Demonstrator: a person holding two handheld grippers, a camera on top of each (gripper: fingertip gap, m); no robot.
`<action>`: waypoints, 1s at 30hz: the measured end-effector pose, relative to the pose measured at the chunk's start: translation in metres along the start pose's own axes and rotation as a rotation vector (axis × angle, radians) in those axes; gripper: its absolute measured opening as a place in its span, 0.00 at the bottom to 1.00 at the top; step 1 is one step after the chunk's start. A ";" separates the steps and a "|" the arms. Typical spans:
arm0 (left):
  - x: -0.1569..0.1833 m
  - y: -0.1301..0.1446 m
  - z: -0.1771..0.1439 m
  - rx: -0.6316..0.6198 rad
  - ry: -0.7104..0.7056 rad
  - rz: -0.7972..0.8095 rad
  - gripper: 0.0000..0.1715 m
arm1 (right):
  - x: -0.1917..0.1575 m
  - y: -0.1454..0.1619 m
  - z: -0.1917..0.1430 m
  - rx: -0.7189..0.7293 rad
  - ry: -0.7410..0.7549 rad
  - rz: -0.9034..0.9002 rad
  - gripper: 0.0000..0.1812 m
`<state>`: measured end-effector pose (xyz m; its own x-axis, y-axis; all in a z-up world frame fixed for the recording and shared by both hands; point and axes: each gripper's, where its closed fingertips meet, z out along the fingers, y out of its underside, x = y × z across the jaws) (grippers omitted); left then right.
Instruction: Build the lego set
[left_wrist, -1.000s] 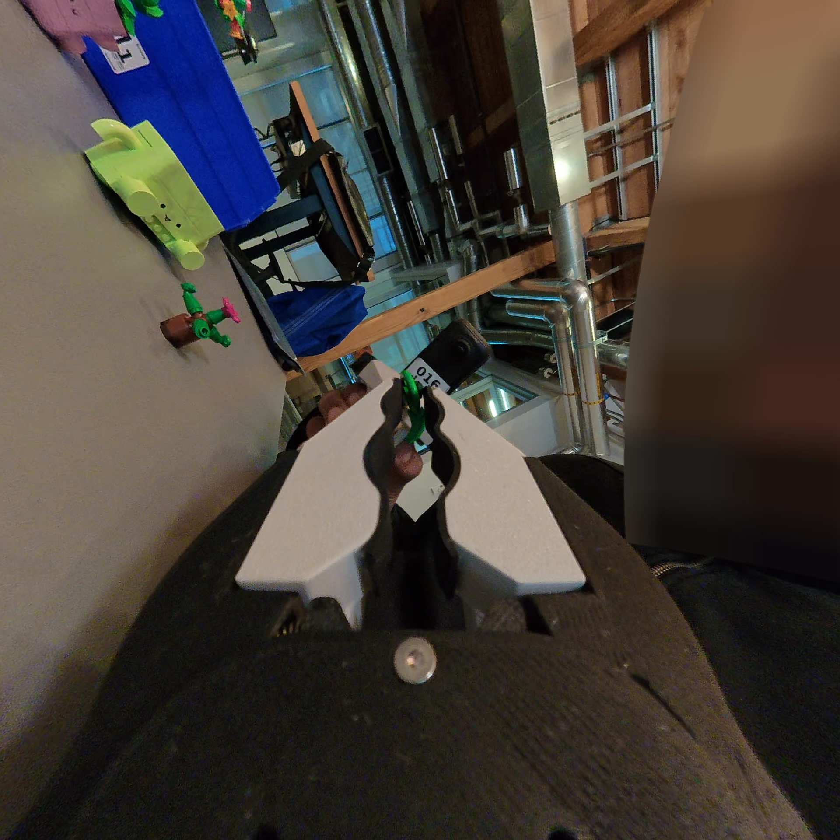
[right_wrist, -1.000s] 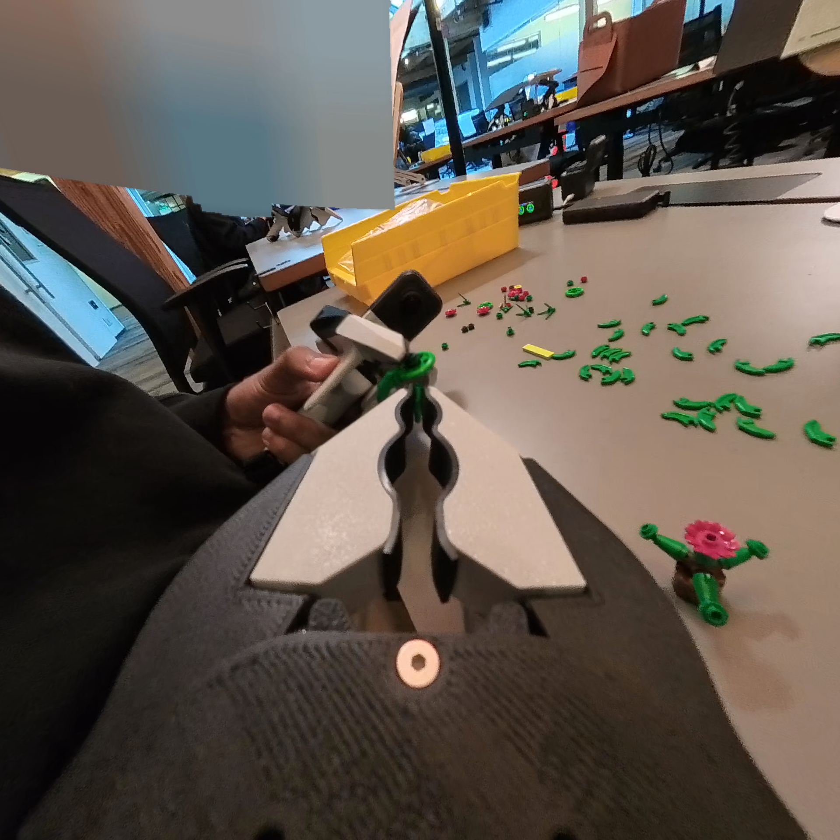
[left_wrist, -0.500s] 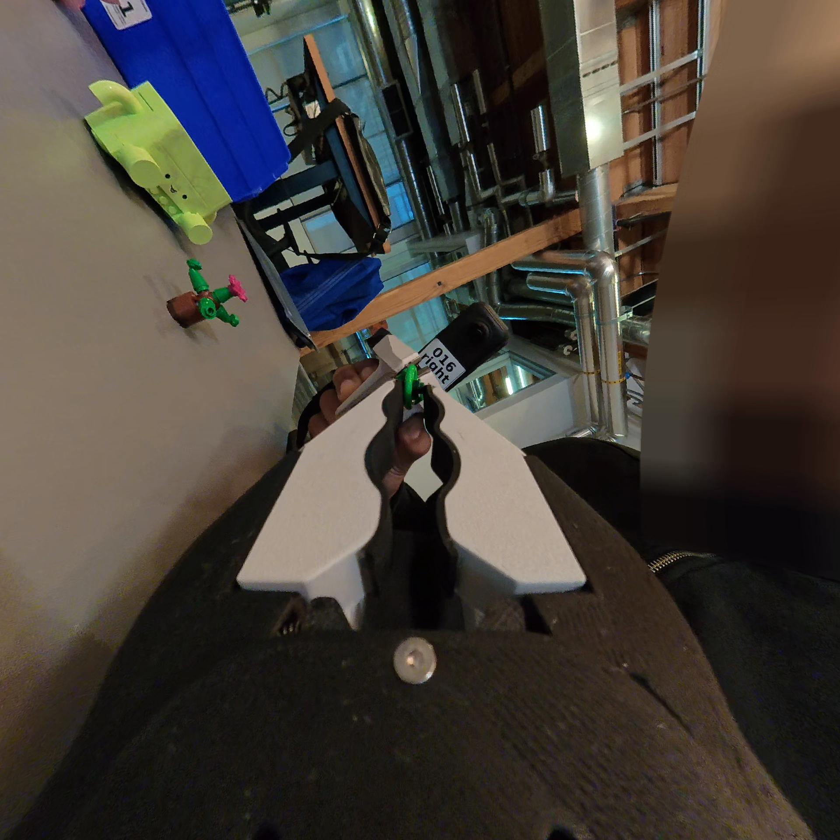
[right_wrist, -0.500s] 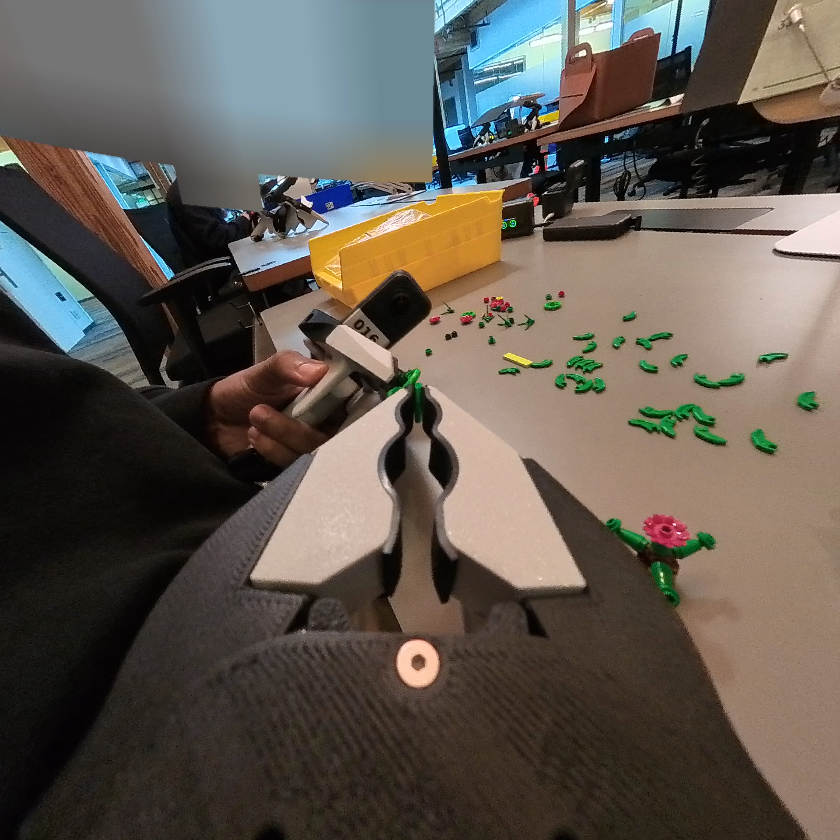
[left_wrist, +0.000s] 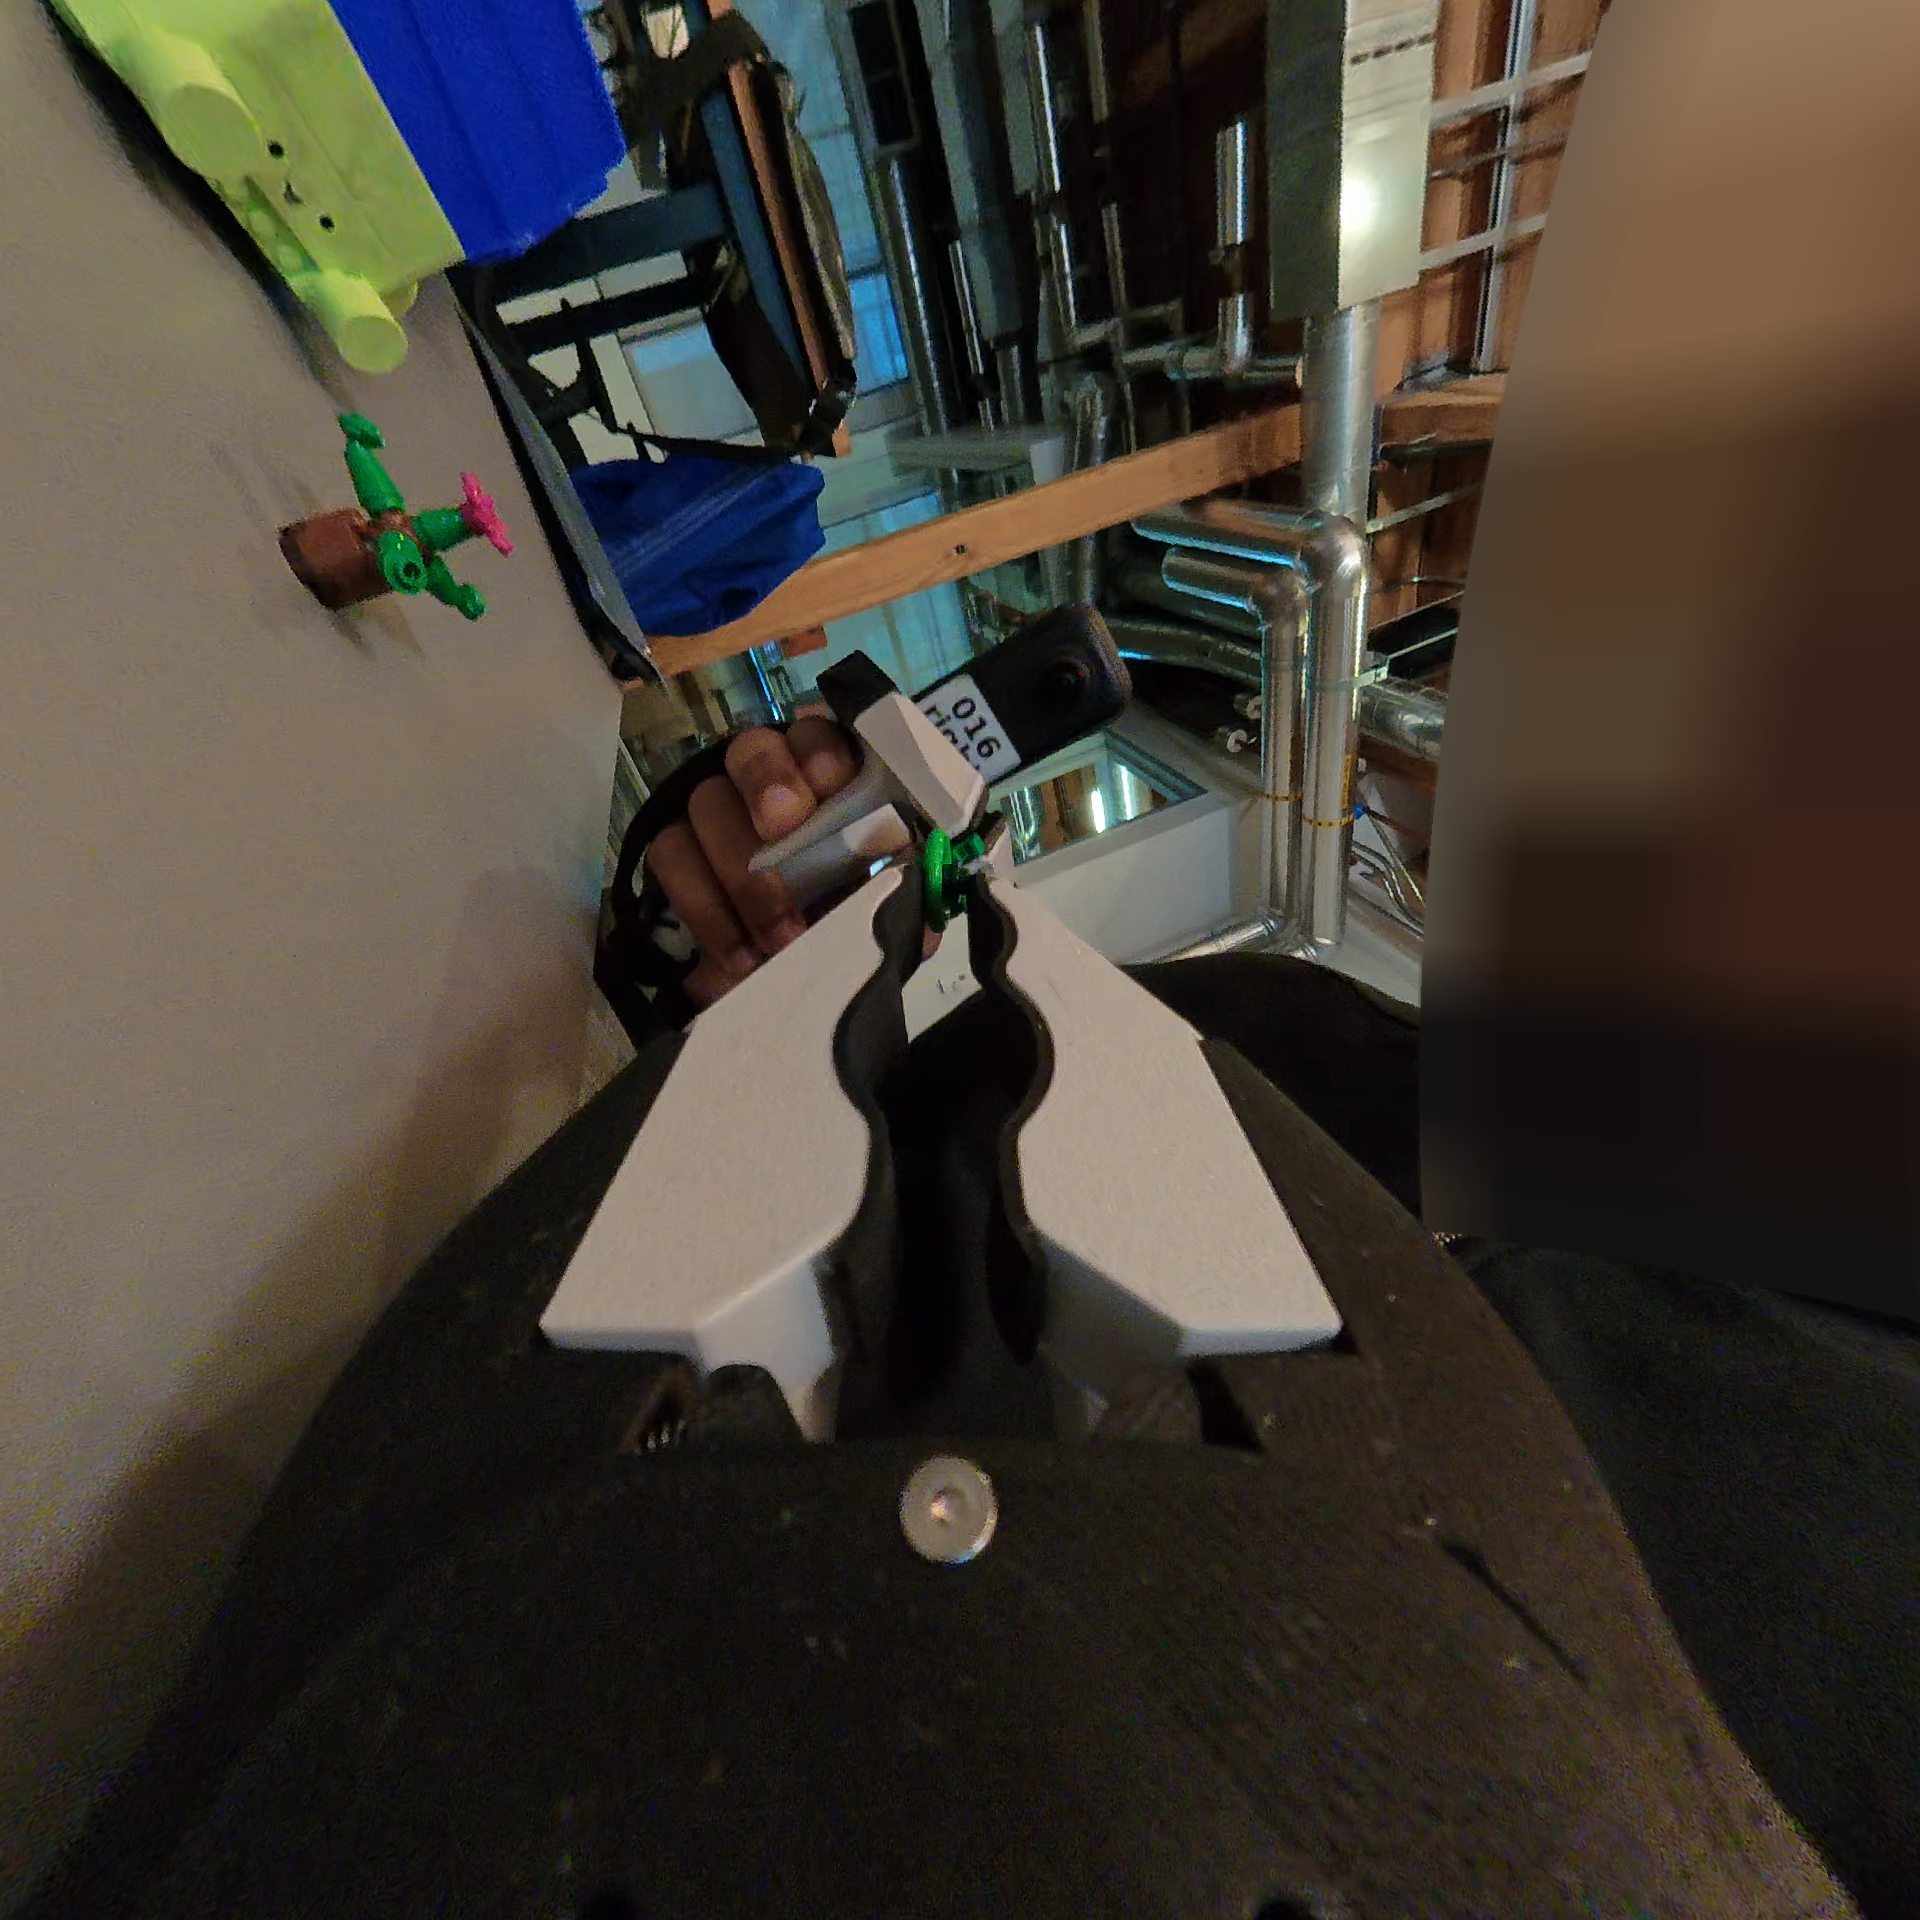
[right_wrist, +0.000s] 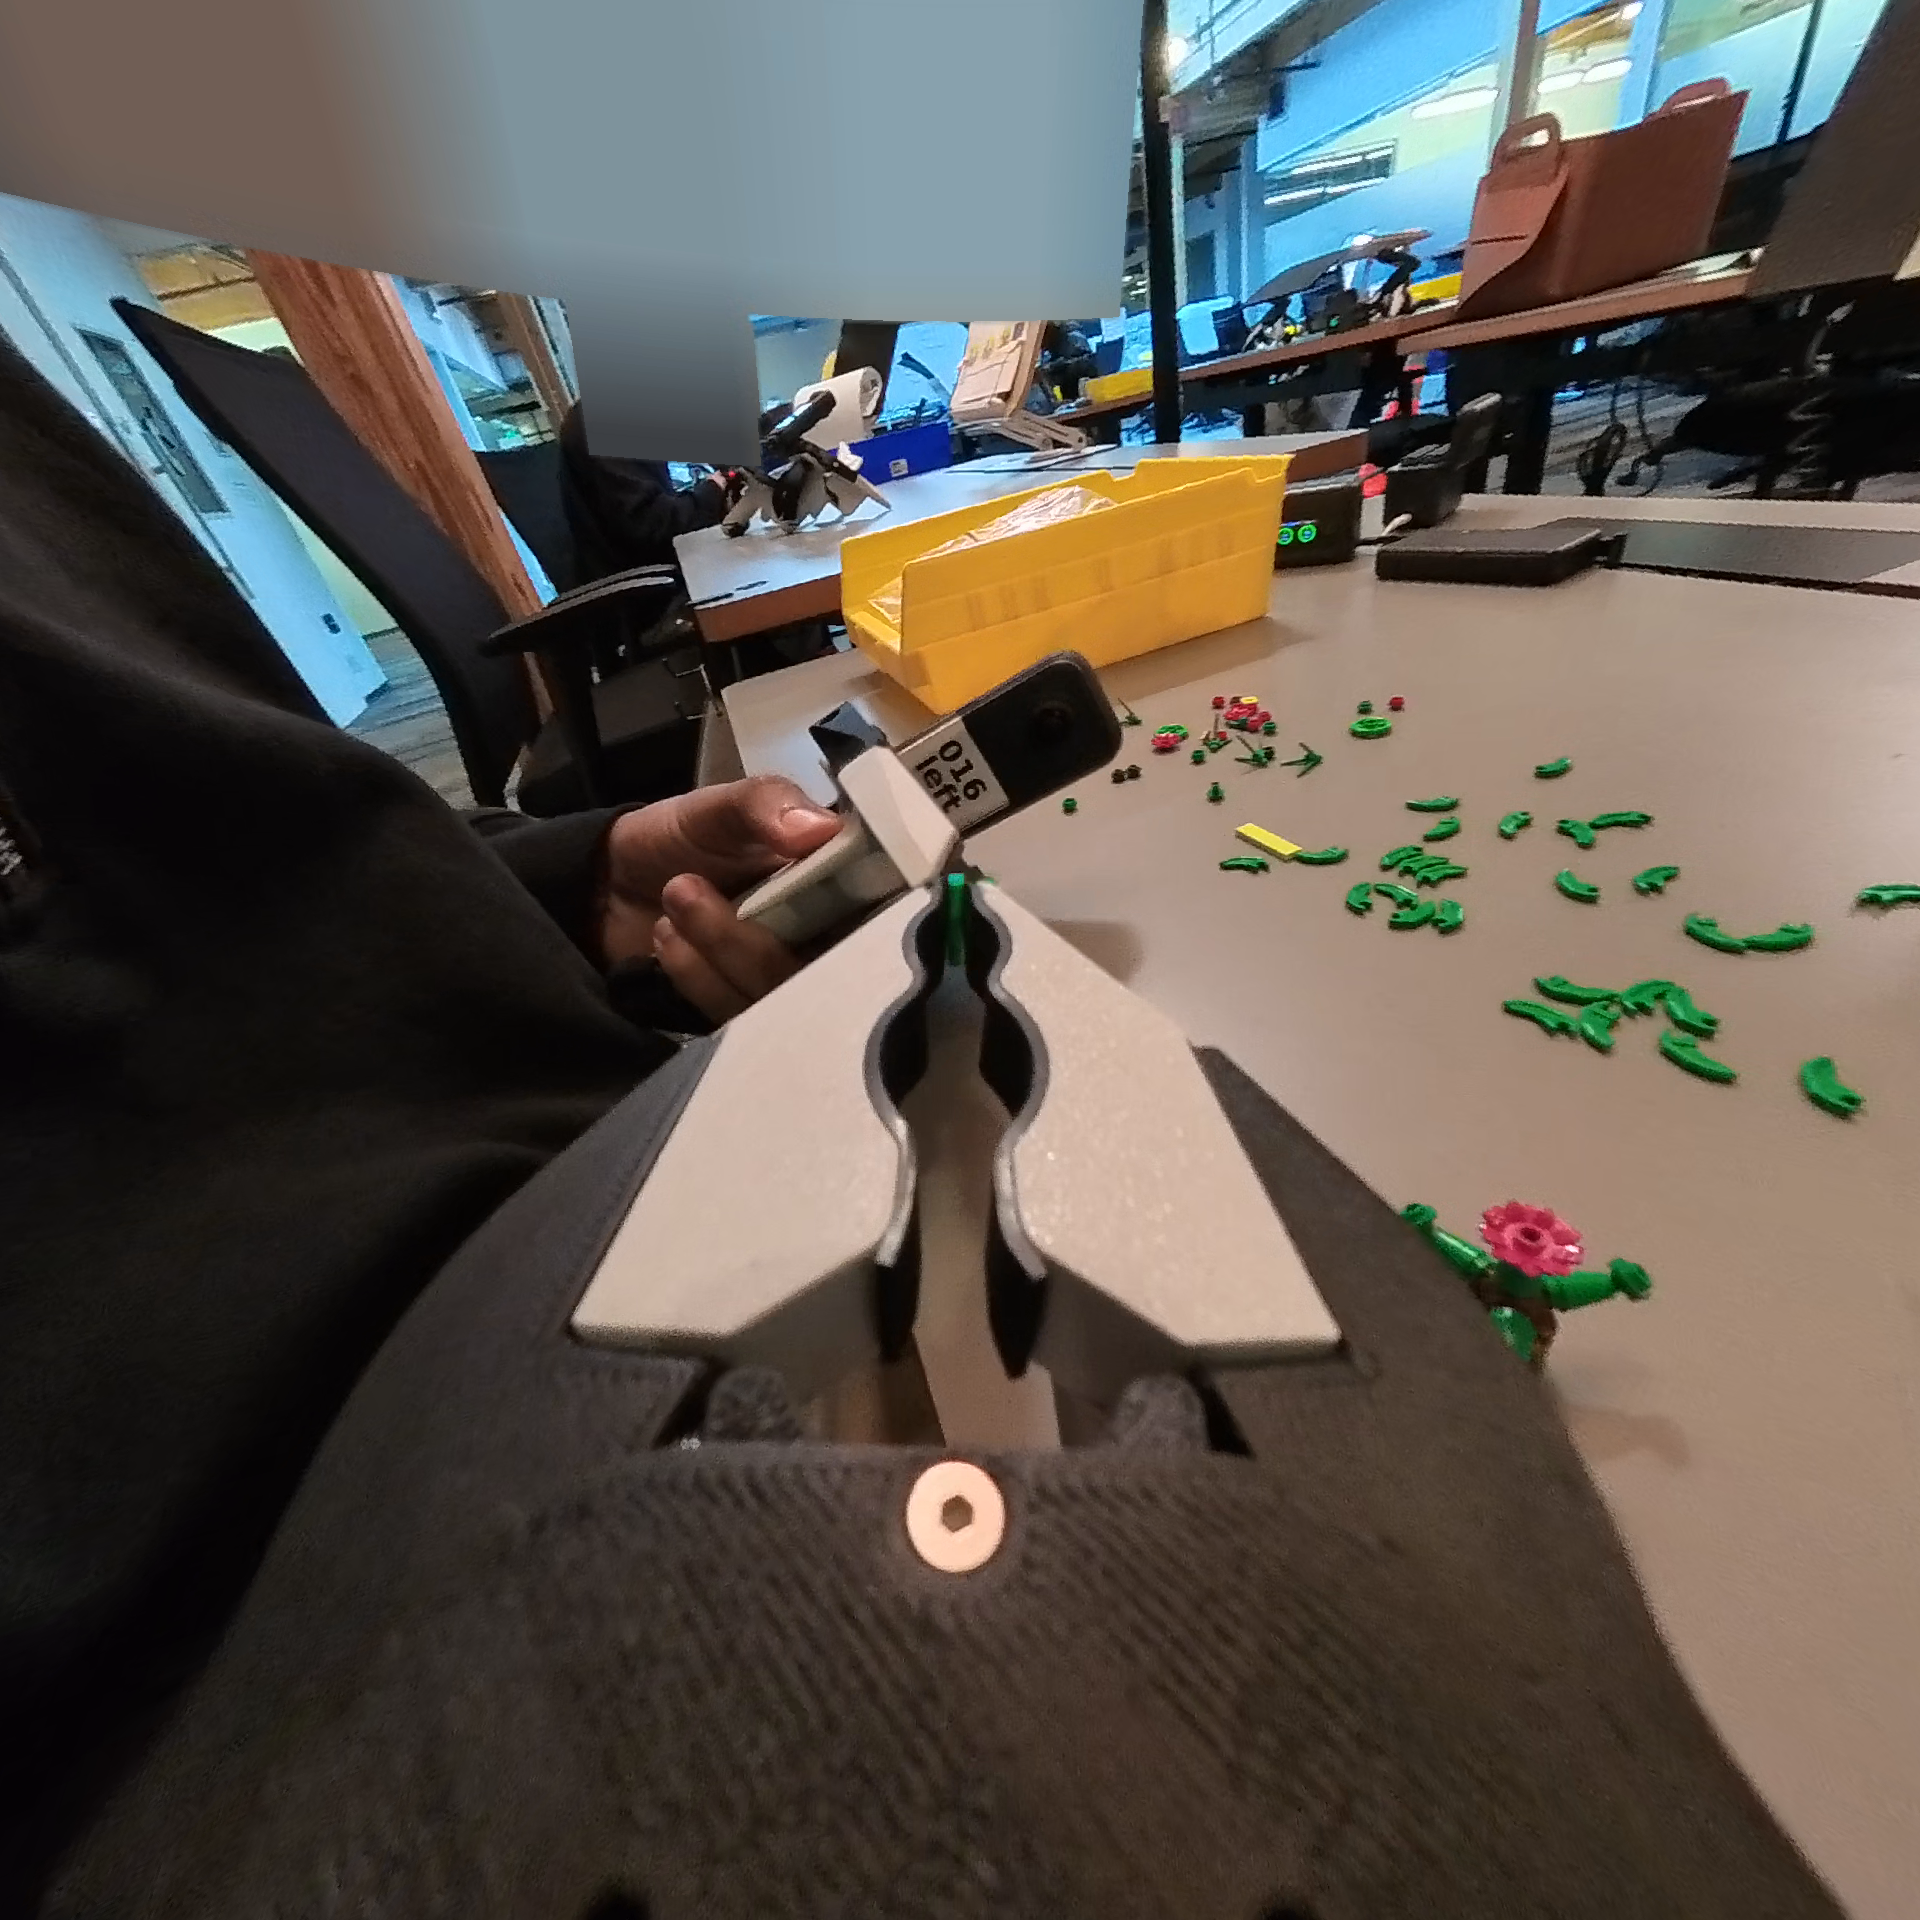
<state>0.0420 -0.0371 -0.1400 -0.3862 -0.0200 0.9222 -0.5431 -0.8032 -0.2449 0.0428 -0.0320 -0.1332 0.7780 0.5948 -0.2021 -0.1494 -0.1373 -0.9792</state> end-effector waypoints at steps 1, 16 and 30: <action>-0.001 0.001 0.001 -0.012 -0.002 -0.006 0.05 | 0.000 0.001 0.000 -0.004 -0.007 0.003 0.00; -0.005 0.002 0.003 -0.039 -0.019 -0.011 0.06 | 0.007 0.007 -0.004 -0.049 -0.015 0.008 0.00; -0.010 -0.006 0.008 -0.034 -0.055 -0.005 0.05 | 0.006 0.011 -0.007 -0.078 -0.019 -0.019 0.01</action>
<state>0.0548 -0.0372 -0.1454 -0.3430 -0.0497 0.9380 -0.5704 -0.7824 -0.2500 0.0502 -0.0351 -0.1448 0.7685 0.6128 -0.1843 -0.0857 -0.1869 -0.9786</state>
